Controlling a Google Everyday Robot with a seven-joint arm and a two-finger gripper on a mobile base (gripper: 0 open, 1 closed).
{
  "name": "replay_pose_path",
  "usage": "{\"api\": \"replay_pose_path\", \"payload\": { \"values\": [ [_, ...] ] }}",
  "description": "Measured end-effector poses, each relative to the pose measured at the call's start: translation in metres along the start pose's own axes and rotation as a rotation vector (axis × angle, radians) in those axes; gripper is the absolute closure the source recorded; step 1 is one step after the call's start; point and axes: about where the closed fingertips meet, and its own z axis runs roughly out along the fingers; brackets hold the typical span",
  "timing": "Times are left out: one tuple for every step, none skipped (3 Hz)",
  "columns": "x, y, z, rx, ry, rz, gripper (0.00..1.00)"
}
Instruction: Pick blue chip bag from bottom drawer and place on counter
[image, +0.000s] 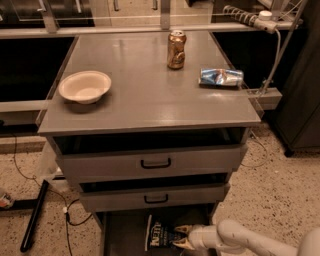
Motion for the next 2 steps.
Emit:
{"api": "replay_pose_path", "payload": {
  "values": [
    [-0.043, 0.007, -0.070, 0.020, -0.014, -0.068, 1.00],
    [-0.088, 0.024, -0.138, 0.041, 0.005, -0.147, 1.00]
  ]
}}
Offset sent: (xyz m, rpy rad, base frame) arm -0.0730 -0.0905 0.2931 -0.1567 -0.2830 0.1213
